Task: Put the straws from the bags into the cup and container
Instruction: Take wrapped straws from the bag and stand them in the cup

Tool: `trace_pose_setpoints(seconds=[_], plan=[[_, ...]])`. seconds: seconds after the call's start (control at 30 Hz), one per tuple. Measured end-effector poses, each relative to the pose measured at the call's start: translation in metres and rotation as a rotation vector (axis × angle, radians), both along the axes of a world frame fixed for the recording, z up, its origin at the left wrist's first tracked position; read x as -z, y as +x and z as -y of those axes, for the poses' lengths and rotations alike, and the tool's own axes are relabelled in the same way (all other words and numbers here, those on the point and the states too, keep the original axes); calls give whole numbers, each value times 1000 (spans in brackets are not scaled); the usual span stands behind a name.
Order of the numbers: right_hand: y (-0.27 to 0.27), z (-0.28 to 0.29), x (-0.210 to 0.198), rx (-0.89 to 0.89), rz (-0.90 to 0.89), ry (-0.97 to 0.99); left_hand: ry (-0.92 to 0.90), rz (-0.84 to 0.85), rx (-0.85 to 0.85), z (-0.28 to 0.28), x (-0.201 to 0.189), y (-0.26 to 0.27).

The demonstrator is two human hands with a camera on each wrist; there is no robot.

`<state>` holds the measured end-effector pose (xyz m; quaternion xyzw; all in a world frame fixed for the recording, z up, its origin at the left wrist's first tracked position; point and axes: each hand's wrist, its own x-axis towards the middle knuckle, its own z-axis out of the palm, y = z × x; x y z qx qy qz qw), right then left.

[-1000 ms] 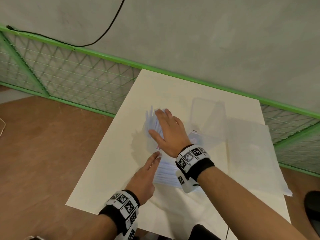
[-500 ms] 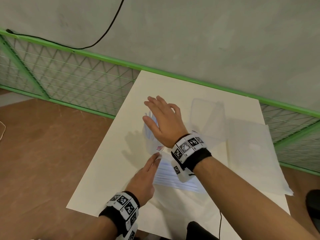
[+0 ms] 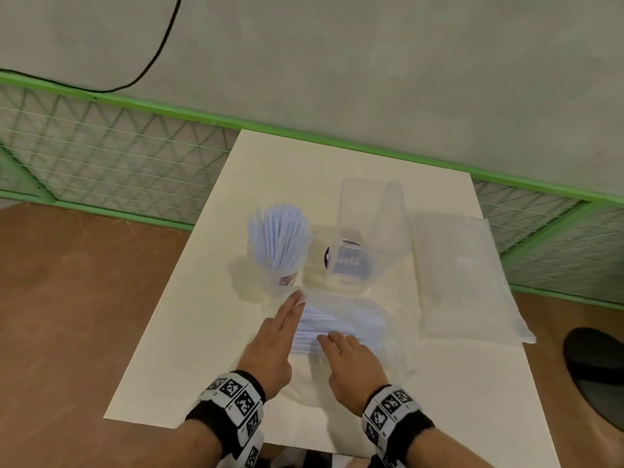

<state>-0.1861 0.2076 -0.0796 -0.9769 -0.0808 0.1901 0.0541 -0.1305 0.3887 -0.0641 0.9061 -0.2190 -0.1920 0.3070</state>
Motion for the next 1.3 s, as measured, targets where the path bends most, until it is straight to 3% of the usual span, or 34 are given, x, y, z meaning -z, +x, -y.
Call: trace_pose_setpoints(seconds=[0.23, 0.4, 0.67, 1.3], plan=[[-1, -4, 23, 92, 160, -27, -79, 46, 3, -3, 8, -4], [3, -4, 23, 171, 111, 44, -99, 47, -33, -9, 8, -5], [14, -1, 30, 76, 26, 6, -112, 43, -61, -13, 6, -7], [26, -5, 26, 32, -89, -91, -78, 1, -74, -15, 3, -7]])
